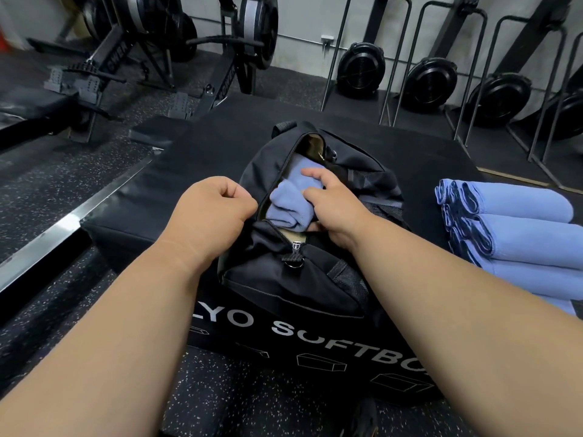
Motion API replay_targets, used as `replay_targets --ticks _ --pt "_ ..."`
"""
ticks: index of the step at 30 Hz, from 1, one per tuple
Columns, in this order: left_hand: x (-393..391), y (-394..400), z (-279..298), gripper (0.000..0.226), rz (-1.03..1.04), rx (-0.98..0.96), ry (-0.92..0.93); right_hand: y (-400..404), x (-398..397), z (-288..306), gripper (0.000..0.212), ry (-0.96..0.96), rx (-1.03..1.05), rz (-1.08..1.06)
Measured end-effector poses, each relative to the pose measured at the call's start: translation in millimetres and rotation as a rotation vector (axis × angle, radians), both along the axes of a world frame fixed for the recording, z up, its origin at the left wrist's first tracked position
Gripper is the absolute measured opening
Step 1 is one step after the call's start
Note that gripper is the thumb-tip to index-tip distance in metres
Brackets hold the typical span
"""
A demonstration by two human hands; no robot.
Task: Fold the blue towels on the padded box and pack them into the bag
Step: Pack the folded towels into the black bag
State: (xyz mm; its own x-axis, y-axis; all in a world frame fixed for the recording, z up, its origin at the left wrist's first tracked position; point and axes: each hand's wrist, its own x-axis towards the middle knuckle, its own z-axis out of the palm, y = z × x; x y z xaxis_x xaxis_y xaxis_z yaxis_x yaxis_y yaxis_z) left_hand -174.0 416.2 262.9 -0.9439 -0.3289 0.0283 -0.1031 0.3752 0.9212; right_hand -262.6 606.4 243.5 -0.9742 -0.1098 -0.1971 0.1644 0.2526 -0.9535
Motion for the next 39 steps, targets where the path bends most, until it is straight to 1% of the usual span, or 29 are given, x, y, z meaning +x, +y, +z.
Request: replay_targets --ticks 3,6,9,11,13,15,18,21,22,25,27,33,37,39 --pt "-3 2 1 0.007 -0.002 -0.013 0.013 -6 -9 -3 0.038 -0.031 -0.004 0.025" --pt "-7 4 1 0.007 0.002 -0.018 0.016 -10 -16 -10 0.033 -0.013 0.134 0.054" --pt "-11 2 1 0.005 0.005 -0.015 0.010 -11 -22 -11 0.046 0.002 0.275 0.079" --pt "-13 1 1 0.005 0.004 -0.021 0.005 -7 -24 -10 0.055 0.041 0.452 0.122" --pt "-14 1 2 0.005 -0.001 -0.028 0.002 -4 -24 -13 0.067 0.114 0.607 0.152" --pt "-14 1 4 0.006 -0.004 -0.030 0.012 -2 -22 -17 0.070 0.183 0.681 0.171" --pt "-16 -1 8 0.006 0.002 -0.043 0.026 1 -21 -18 0.060 0.323 0.777 0.138" --pt "-17 -2 10 0.007 -0.001 -0.023 0.042 -3 -16 -10 0.046 0.568 0.928 0.144" --pt "-16 -3 10 0.007 -0.001 -0.016 0.044 -6 -14 -9 0.045 0.598 0.959 0.186" --pt "-16 -6 9 0.007 0.006 0.004 0.042 -15 -8 -9 0.046 0.564 0.991 0.332" --pt "-15 -6 9 0.007 0.010 0.011 0.037 -18 -6 -11 0.041 0.587 1.070 0.398" --pt "-13 -9 10 0.007 0.016 0.015 0.028 -26 -7 -14 0.038 0.693 1.199 0.411" --pt "-14 -11 8 0.007 0.020 0.014 0.019 -29 -9 -17 0.039 0.704 1.195 0.428" --pt "-15 -10 7 0.006 0.022 0.009 0.014 -31 -11 -16 0.036 0.726 1.232 0.447"
